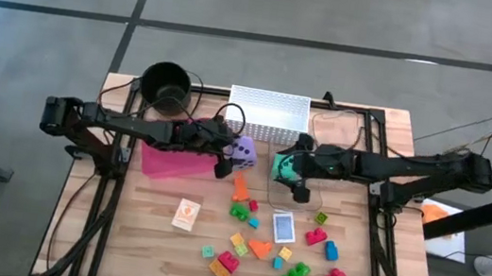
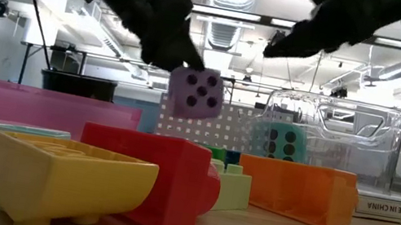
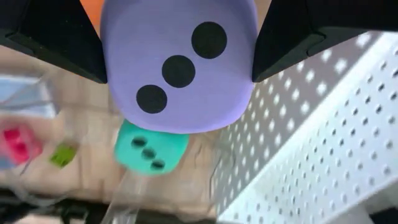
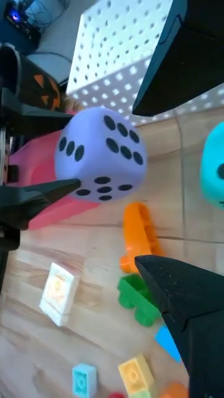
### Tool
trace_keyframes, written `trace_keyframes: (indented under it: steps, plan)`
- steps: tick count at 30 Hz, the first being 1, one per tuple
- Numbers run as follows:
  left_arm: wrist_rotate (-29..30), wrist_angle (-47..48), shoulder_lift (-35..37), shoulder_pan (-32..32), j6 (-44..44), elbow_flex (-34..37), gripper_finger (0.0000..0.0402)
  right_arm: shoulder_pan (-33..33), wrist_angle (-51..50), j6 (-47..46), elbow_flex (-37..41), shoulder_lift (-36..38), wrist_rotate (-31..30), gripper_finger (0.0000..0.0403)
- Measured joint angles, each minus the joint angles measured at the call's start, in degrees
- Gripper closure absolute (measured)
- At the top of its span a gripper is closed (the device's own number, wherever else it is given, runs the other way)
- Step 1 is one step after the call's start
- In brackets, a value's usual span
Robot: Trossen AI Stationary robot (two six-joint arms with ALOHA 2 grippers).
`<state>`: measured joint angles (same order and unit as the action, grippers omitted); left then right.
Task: Pick & Place Toys
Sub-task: Put the purple dice into the left transparent bin
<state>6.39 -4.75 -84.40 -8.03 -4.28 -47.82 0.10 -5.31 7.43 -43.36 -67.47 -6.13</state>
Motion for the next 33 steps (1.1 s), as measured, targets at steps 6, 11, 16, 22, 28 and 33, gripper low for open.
trace_keyframes:
  steps: [6, 11, 16, 22, 28, 33]
  plan:
    - [0.0, -4.4, -0.2, 1.8, 0.0, -4.7, 0.0015, 0.0, -9.0, -4.2, -0.1, 8.0, 0.0, 0.0025]
    - [0.0, -14.6, -1.4, 4.6, 3.9, -5.1, 0.0015, 0.0, -11.9, -4.5, 0.0, 12.5, 0.0, 0.0025]
    - [0.0, -25.1, -7.8, 7.7, 6.4, -5.7, 0.0015, 0.0, -12.3, -4.5, 0.0, 14.6, -0.1, 0.0025]
    - [0.0, -25.4, -19.8, 9.8, 7.5, -13.6, 0.0015, 0.0, -12.1, -4.1, 0.0, 14.2, -1.5, 0.0025]
    - [0.0, -17.9, -29.7, 9.9, 10.3, -24.9, 0.0015, 0.0, -12.9, -5.5, 0.5, 12.7, -1.5, 0.0025]
    - [-0.1, -11.7, -33.1, 10.1, 10.1, -31.6, 0.0015, 0.0, -15.8, -8.1, 1.5, 11.1, -1.3, 0.0025]
